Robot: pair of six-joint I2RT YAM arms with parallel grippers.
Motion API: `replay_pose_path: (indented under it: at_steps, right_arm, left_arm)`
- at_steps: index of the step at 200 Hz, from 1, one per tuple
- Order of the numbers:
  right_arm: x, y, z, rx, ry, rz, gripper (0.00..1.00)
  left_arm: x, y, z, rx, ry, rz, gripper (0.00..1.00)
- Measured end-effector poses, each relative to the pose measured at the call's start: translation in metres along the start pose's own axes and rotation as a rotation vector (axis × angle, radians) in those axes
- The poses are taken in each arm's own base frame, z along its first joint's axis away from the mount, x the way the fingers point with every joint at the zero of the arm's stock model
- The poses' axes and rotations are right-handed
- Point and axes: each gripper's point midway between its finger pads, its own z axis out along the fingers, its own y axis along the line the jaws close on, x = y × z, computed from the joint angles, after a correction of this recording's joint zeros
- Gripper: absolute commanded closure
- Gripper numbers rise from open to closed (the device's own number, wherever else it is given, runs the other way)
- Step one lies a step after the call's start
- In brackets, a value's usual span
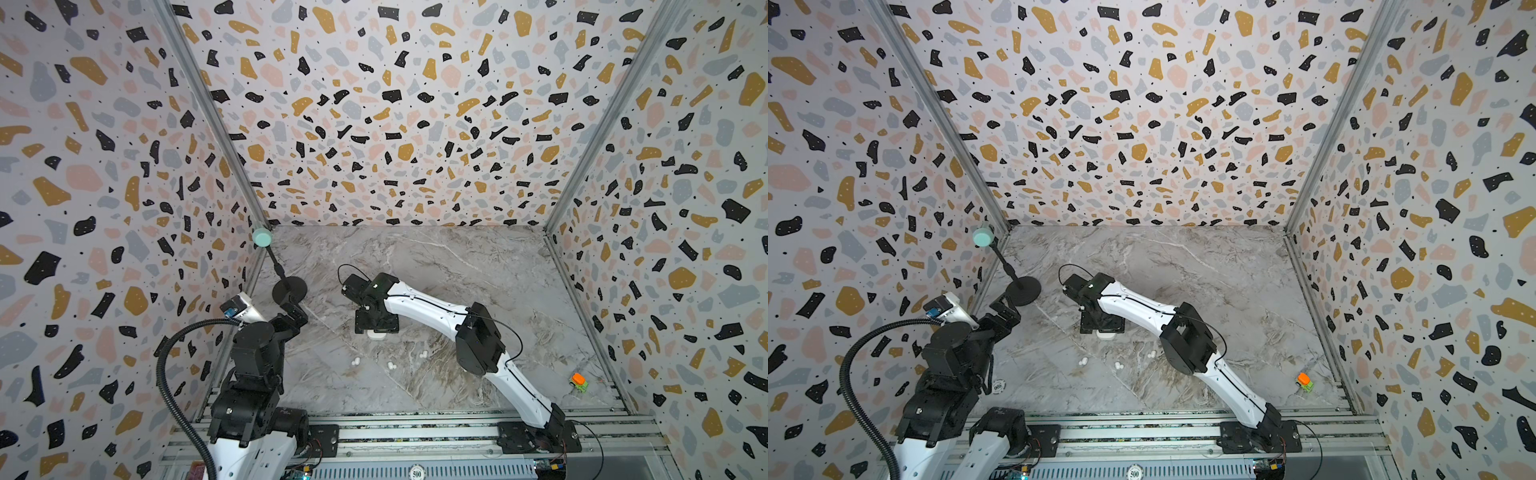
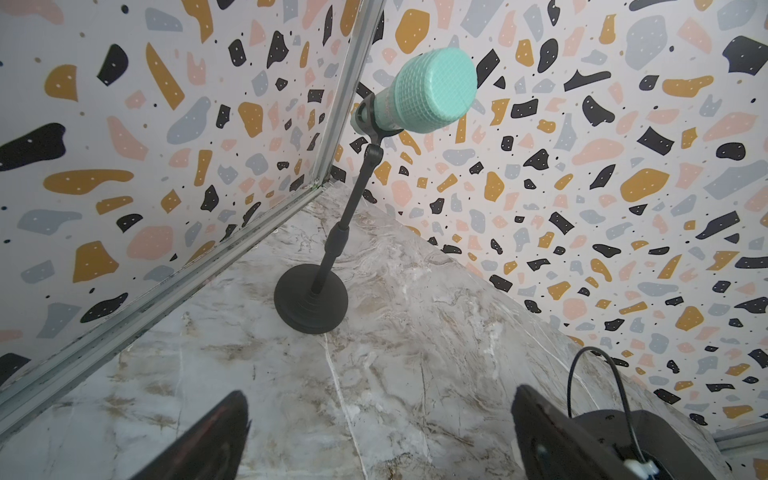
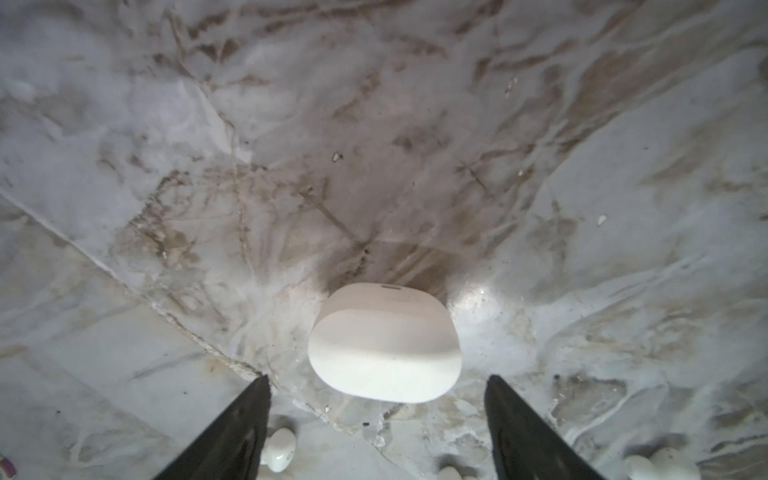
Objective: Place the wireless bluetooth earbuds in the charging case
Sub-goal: 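Lower the right gripper and close it on the white case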
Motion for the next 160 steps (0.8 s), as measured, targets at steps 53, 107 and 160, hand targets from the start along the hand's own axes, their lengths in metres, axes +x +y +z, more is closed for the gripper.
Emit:
replay_pose_path:
  at_steps: [53, 107, 160]
  right_arm:
    - [0.002, -0.002, 0.010, 0.017, 0.012, 0.000, 0.24]
    - [0.005, -0.003, 0.015, 0.027, 0.020, -0.003, 0.26]
    - [0.006, -0.002, 0.015, 0.027, 0.020, -0.001, 0.33]
  left_arm:
    - [-0.002, -0.002, 0.000, 0.010, -0.009, -0.004, 0.00]
    - [-0.002, -0.003, -0.001, 0.015, -0.010, -0.006, 0.00]
    - [-0.001, -0.002, 0.000, 0.014, -0.008, -0.005, 0.00]
